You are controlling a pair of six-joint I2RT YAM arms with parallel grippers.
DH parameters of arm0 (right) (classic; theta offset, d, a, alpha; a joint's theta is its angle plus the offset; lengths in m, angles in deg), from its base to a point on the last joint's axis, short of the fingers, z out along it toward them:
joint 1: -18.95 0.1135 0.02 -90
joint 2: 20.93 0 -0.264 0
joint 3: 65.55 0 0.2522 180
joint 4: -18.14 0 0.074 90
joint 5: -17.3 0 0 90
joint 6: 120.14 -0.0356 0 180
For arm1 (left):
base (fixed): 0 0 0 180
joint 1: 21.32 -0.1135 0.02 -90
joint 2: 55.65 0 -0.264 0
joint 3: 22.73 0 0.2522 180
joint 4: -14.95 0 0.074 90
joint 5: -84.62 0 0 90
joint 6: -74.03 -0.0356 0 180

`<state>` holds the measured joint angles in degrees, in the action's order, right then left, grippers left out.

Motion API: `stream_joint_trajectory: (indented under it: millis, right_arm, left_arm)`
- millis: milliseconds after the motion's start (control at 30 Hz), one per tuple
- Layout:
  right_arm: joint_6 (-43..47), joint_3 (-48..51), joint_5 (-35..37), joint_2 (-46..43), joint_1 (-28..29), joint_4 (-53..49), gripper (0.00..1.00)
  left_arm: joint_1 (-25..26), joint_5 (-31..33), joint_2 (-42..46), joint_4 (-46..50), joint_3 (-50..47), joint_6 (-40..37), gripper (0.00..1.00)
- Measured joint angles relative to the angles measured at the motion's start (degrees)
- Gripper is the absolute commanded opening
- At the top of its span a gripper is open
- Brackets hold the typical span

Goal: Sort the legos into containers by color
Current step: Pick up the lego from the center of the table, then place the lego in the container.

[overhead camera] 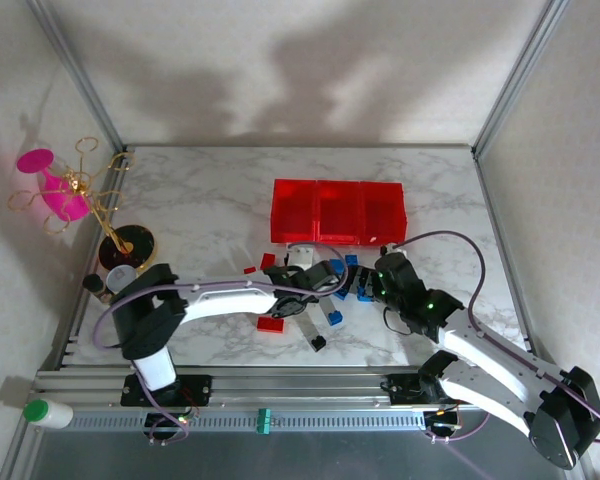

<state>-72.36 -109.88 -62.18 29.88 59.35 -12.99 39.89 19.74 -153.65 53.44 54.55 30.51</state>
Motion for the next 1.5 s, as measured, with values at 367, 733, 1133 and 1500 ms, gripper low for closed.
stream_joint_trajectory:
  millis: [367,733,1133,1500]
  right_arm:
    - [1.1,-2.3,-1.8,4.0,-0.1,5.9,0.99]
    - [2.1,-5.0,-3.2,10.9,-0.1,13.1,0.99]
    - [2.8,-5.7,-2.3,12.2,-0.1,13.5,0.99]
    - [3.9,-6.3,-0.9,12.3,-0.1,13.2,0.99]
  left_arm:
    - [-7.2,-0.2,5.2,-0.1,6.0,-7.6,0.16]
    - [-21.8,-3.6,-3.3,-4.7,16.0,-13.8,0.16]
    - [-25.8,-7.2,-23.5,-6.2,31.7,-18.3,0.16]
    - [-26.8,-7.8,-32.3,-5.1,39.6,-19.7,0.39]
